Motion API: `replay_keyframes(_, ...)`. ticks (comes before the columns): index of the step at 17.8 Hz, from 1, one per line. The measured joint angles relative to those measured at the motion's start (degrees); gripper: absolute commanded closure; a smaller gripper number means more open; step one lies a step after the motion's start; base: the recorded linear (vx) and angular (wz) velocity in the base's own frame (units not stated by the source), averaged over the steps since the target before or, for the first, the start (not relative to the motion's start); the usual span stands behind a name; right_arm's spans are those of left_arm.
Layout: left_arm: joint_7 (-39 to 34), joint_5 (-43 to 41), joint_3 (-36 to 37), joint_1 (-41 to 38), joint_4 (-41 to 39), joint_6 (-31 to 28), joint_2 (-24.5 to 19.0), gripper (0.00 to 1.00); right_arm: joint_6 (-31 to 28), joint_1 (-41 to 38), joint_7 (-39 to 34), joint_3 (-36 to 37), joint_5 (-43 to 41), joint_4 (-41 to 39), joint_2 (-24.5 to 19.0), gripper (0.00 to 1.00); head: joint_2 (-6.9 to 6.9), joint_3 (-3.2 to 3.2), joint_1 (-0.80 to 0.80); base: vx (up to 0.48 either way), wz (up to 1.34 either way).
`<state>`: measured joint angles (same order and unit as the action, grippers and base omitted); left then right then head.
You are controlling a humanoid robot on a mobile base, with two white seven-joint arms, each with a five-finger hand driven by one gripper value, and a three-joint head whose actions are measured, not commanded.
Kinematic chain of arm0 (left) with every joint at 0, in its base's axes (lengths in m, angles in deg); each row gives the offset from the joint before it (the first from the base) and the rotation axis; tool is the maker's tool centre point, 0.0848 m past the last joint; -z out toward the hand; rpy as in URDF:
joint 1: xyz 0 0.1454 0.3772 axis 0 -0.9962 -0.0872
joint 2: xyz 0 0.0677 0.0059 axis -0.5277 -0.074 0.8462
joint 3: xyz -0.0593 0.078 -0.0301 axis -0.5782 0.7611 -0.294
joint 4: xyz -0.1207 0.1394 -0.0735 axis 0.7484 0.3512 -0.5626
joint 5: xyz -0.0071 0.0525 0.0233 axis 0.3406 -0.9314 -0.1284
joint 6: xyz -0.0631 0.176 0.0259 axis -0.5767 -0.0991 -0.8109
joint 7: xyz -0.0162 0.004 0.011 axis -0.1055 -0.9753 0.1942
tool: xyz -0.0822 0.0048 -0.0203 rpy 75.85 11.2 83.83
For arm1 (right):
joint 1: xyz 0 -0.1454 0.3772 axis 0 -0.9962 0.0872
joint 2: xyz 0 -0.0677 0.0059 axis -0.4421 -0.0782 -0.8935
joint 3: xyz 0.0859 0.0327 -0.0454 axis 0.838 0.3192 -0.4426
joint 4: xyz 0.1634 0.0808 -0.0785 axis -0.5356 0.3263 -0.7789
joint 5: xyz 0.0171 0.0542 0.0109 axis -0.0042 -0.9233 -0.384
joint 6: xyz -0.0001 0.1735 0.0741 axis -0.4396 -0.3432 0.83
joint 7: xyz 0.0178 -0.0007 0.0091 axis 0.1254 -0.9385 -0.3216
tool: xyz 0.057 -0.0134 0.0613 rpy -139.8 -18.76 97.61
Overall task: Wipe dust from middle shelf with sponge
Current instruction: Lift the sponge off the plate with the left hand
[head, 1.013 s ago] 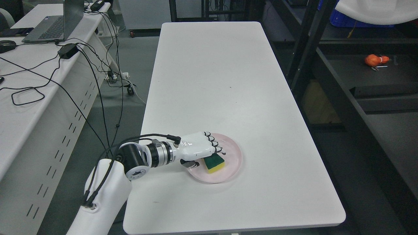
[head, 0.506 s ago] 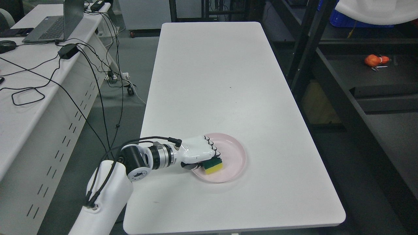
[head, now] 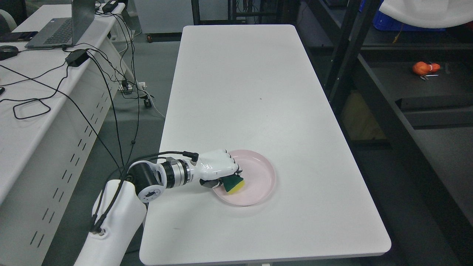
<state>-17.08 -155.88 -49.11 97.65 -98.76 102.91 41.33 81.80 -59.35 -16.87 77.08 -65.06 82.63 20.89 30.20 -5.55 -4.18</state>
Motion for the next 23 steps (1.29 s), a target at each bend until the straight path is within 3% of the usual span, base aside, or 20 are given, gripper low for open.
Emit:
replay_keyframes(11, 1.14, 11.27, -7.62, 5.80, -5.59, 0.00, -3.19, 0.95, 0.00, 0.04, 0.01, 0.00, 0.00, 0.00, 0.00, 0.00, 0.00, 0.00, 0.00, -0.007, -0.01)
replay_keyframes(23, 1.45, 14.08, -12.43, 6.22, -13.81, 0.00, -5.08, 0.94, 0.00, 0.00, 0.01, 0.00, 0.00, 0.00, 0.00, 0.00, 0.00, 0.00, 0.00, -0.118, -0.21)
